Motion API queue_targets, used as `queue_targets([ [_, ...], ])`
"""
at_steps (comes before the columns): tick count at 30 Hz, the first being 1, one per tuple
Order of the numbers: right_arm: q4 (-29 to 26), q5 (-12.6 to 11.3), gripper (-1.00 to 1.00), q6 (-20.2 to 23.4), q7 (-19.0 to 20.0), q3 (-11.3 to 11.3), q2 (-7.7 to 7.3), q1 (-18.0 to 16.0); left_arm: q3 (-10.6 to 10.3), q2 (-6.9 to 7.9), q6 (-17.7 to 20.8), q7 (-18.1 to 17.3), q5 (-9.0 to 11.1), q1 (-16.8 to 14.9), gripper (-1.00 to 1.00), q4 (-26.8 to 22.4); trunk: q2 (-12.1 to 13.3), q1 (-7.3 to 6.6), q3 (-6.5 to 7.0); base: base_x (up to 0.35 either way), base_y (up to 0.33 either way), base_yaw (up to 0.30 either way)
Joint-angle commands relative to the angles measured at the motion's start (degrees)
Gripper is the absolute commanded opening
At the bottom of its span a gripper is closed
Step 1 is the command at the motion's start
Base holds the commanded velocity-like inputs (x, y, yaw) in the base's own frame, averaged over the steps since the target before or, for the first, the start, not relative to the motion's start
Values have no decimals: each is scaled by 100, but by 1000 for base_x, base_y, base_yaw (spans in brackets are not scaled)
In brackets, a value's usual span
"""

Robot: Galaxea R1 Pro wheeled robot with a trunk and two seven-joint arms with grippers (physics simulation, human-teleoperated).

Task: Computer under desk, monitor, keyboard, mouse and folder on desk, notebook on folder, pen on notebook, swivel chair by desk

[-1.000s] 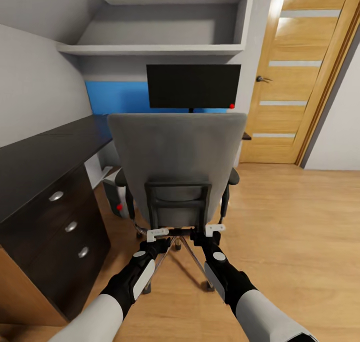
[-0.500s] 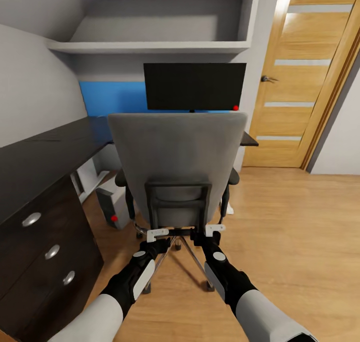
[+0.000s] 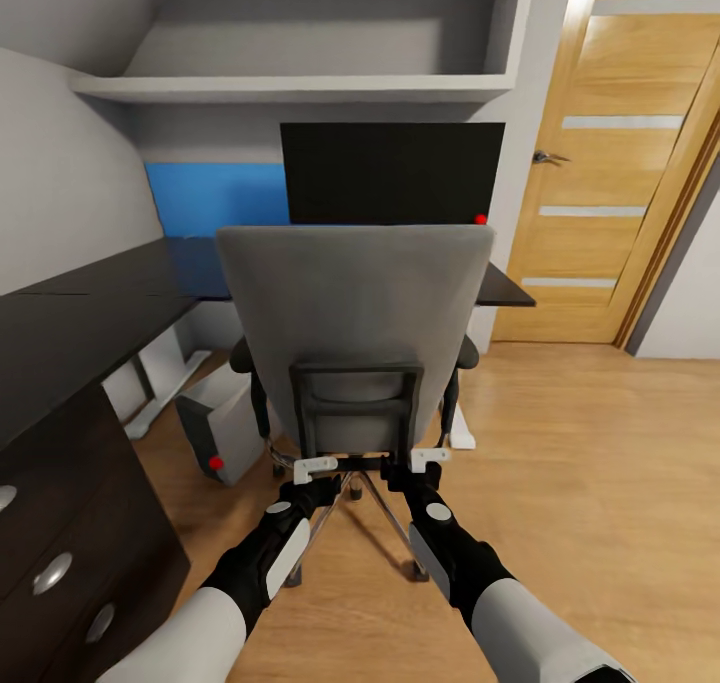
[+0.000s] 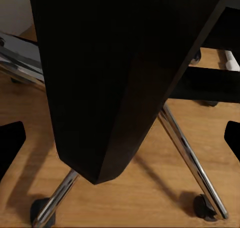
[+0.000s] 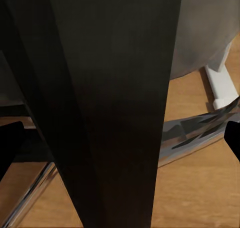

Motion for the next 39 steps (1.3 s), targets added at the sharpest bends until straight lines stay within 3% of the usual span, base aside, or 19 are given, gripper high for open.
queue_targets([
  [1,-11,5,100,-25,-26,37,0,-9,-20,0,21,36,64,0,100,-6,-2,2,-4,320,0,0],
  [7,-11,5,100,-25,-26,38,0,-9,-20,0,22,36,62,0,100,-6,-2,2,-4,310,0,0],
  [21,-11,5,100,-25,-25,39,0,-9,-20,0,22,36,64,0,100,-6,-2,2,-4,112,-16,0],
  [39,-11,5,100,-25,-21,37,0,-9,-20,0,22,36,64,0,100,-6,-2,2,-4,15,-4,0],
])
